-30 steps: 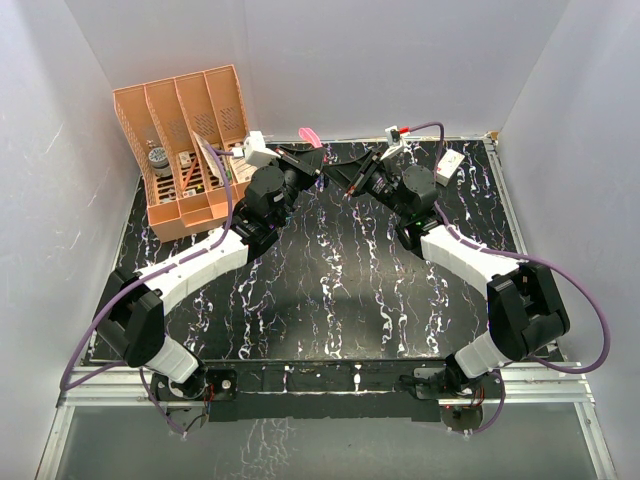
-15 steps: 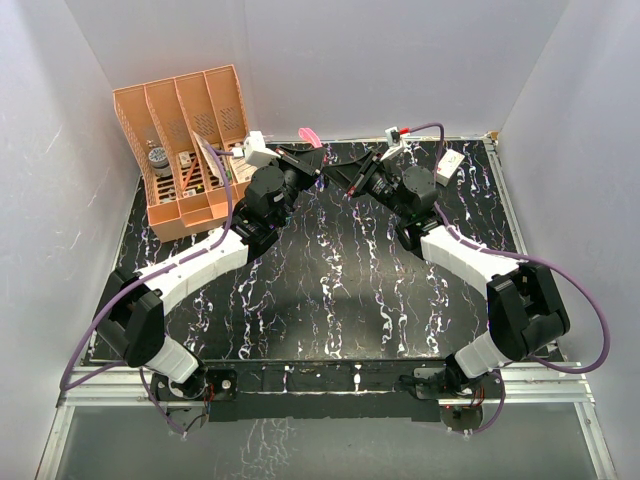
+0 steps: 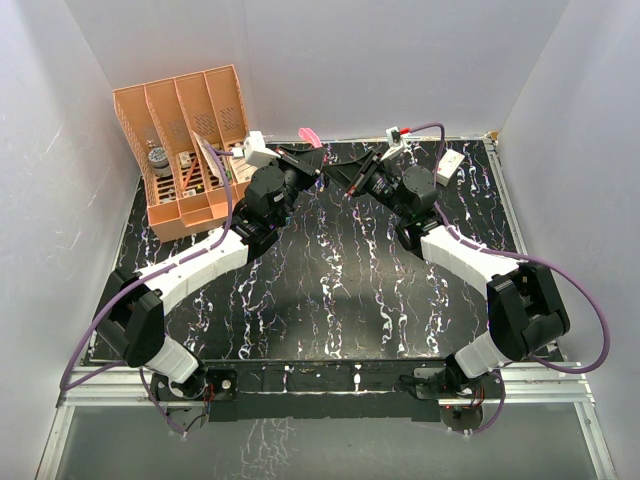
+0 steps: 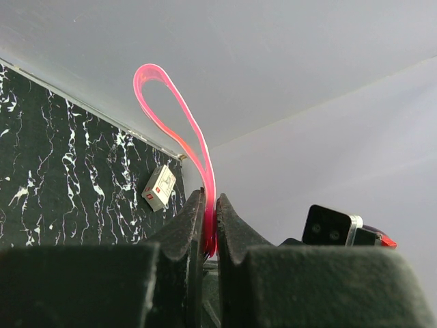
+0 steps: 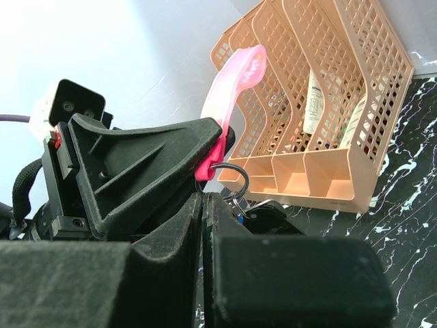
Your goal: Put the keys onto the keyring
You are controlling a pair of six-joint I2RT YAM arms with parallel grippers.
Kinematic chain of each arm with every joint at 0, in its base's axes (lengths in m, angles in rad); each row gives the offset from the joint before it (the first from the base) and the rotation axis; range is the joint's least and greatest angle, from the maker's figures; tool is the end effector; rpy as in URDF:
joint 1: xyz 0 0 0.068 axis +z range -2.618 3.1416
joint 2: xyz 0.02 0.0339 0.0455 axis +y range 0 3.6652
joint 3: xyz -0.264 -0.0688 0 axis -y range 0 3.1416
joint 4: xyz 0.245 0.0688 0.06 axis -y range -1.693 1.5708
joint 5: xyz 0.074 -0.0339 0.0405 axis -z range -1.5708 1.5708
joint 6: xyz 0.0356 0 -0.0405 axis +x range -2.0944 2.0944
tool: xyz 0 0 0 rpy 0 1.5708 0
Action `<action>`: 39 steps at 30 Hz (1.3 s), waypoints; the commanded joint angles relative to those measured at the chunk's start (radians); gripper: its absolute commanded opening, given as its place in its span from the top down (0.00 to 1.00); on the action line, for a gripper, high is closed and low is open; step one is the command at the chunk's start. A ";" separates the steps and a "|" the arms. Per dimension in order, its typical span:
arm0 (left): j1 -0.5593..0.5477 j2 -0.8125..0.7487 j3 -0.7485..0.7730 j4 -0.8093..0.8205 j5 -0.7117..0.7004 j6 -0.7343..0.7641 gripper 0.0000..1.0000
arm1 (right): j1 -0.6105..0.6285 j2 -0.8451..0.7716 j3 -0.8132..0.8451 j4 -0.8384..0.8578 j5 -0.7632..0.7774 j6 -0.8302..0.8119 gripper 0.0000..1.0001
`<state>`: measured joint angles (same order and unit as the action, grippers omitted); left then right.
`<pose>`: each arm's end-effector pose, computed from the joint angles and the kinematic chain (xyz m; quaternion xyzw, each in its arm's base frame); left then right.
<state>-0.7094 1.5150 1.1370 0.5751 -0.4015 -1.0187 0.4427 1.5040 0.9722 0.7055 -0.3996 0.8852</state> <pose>0.2821 -0.2238 0.3633 -0.2481 0.5902 -0.4941 0.5882 0.3096 0.1621 0.3228 -0.0100 0.6483 0.5630 0.5124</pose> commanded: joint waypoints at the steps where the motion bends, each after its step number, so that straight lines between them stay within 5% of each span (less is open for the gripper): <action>1: -0.004 -0.042 0.009 0.032 -0.007 0.000 1.00 | -0.005 -0.038 0.013 0.034 0.015 -0.010 1.00; 39: -0.004 -0.034 0.024 0.034 0.009 -0.010 1.00 | -0.006 -0.020 0.021 0.033 0.016 -0.004 1.00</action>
<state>-0.7094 1.5150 1.1370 0.5751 -0.3992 -1.0267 0.4427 1.5040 0.9722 0.7055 -0.3943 0.8852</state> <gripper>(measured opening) 0.045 0.010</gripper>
